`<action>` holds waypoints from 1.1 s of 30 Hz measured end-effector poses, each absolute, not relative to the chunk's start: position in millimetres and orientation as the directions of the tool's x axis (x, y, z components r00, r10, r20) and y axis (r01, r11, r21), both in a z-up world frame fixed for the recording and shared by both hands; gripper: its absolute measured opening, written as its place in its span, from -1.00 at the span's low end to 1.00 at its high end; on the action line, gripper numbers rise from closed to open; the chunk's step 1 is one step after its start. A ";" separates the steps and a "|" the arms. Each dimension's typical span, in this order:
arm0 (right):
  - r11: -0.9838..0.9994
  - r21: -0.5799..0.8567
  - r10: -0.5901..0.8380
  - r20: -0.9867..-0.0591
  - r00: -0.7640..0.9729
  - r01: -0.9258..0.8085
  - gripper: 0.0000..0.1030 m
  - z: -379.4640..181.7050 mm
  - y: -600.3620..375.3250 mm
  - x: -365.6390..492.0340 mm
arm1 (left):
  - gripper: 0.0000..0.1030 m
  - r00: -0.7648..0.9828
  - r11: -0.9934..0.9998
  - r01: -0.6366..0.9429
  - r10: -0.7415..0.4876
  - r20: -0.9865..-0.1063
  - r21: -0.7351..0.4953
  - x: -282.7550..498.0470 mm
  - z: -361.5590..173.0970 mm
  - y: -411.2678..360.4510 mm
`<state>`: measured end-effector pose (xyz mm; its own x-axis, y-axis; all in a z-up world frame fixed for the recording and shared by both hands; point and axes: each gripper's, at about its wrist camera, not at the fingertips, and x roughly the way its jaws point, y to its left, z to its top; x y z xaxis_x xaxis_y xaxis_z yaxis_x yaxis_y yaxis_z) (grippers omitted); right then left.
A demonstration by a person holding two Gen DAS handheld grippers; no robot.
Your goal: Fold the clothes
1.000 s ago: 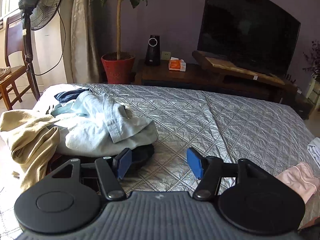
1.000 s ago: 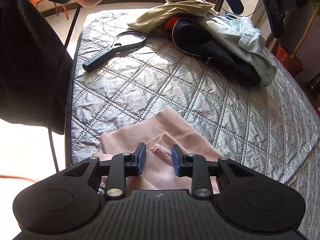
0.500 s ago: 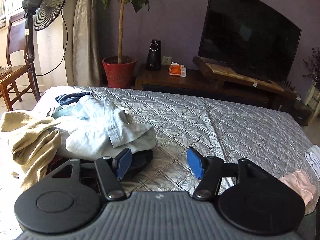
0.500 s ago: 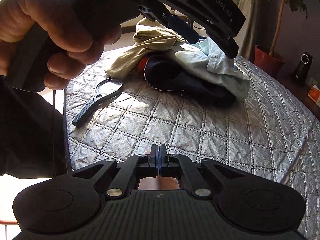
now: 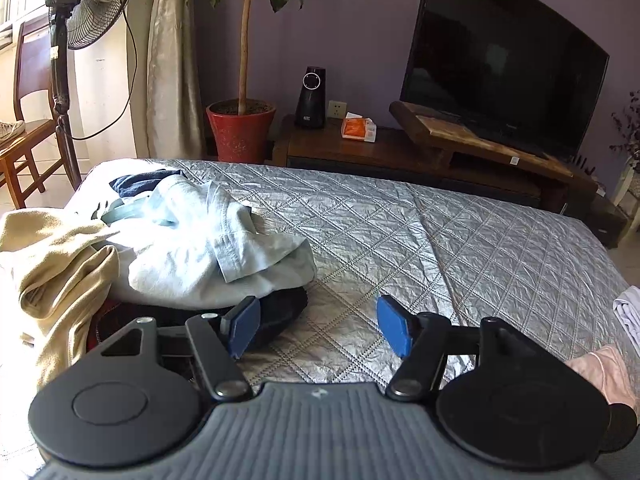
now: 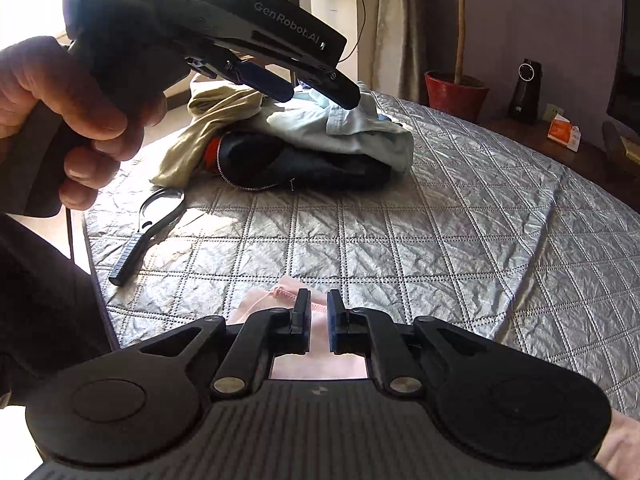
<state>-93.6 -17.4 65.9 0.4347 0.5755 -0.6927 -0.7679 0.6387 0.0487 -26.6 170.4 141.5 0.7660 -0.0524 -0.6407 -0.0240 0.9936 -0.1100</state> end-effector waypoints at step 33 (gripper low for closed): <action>0.411 -0.254 0.502 -0.738 0.450 -0.875 0.03 22.8 37.0 -175.3 | 0.23 0.725 0.996 0.046 -0.085 -0.684 -0.075 -16.1 125.9 138.4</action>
<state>-175.3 37.0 22.8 0.4502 0.5025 -0.7382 -0.8755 0.4111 -0.2541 -16.1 138.4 125.9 0.7249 -0.0849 -0.6836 0.0463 0.9961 -0.0747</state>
